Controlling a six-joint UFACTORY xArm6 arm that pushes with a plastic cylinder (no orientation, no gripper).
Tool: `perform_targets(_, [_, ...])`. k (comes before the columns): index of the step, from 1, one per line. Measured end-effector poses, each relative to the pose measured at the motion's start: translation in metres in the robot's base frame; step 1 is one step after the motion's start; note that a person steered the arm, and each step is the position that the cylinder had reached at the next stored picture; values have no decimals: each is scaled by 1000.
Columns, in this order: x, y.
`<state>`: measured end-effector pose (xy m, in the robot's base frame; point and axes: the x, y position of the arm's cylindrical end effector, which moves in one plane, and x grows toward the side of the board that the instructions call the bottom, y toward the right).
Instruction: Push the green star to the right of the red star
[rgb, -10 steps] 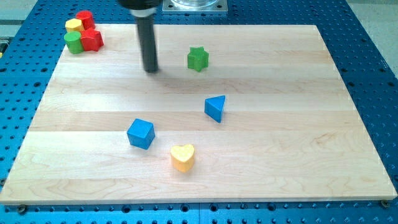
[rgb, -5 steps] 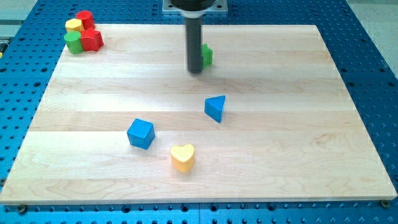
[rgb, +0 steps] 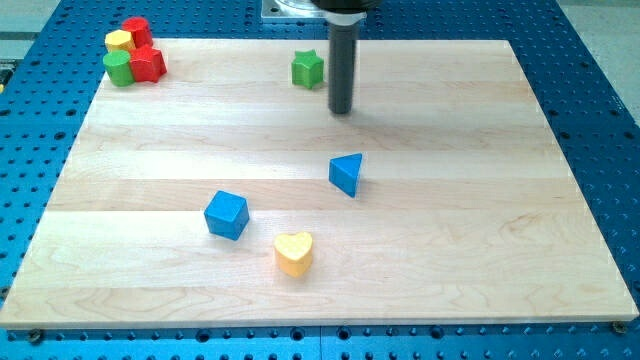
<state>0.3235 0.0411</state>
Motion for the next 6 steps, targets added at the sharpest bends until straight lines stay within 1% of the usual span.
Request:
perform_targets(1, [-44, -20])
perform_targets(2, [-48, -41])
perform_targets(3, [-70, -51])
perform_targets(4, [-73, -135])
perform_targets(5, [-72, -187])
perform_targets(6, [-72, -216])
